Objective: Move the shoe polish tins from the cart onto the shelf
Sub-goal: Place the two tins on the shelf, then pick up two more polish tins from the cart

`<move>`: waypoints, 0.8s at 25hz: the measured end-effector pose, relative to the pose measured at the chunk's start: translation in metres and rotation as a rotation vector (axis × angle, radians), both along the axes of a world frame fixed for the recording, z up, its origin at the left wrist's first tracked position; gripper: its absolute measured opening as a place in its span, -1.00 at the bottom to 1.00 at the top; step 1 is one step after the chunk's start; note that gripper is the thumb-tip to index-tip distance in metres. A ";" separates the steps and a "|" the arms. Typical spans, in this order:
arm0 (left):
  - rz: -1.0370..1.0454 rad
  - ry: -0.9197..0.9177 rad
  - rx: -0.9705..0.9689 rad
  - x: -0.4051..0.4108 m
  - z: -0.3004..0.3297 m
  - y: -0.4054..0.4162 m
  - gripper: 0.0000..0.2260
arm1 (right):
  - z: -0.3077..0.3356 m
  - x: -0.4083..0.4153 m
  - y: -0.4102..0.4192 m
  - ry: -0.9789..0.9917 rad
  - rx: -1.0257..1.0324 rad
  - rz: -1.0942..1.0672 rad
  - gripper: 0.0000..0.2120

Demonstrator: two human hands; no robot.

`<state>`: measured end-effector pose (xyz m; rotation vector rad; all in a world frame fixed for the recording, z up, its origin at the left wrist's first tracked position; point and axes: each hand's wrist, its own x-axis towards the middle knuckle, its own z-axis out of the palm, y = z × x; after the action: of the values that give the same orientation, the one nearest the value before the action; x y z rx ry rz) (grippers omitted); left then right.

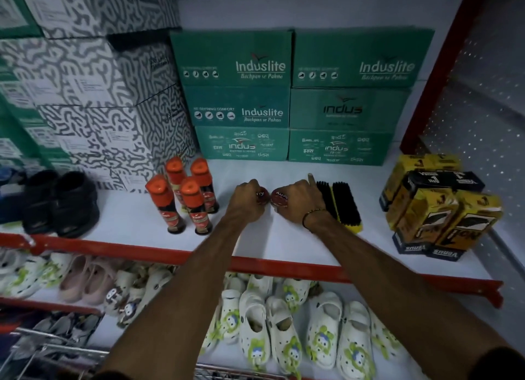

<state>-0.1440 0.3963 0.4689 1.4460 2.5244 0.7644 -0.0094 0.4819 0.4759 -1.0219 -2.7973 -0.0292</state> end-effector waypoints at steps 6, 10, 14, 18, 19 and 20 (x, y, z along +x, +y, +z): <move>-0.065 -0.019 -0.018 0.006 0.005 -0.012 -0.67 | 0.007 0.005 -0.011 0.156 -0.082 -0.075 -0.46; -0.069 -0.004 0.378 0.032 0.013 -0.077 -0.67 | 0.007 0.019 -0.076 0.594 0.083 -0.022 -0.57; 0.100 0.132 0.693 0.054 -0.025 -0.164 -0.77 | -0.028 0.031 -0.151 0.830 0.086 0.136 -0.73; 0.295 0.129 0.647 0.072 -0.115 -0.246 -0.82 | -0.116 0.041 -0.238 0.753 -0.098 0.381 -0.81; 0.330 0.089 0.558 0.079 -0.150 -0.267 -0.82 | -0.148 0.048 -0.261 0.647 -0.208 0.427 -0.80; 0.343 0.040 0.442 0.087 -0.182 -0.286 -0.80 | -0.177 0.056 -0.276 0.518 -0.308 0.450 -0.76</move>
<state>-0.0567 0.1107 0.2866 1.1372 2.7938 1.4378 0.0466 0.2056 0.2986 -0.3439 -2.5060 0.6383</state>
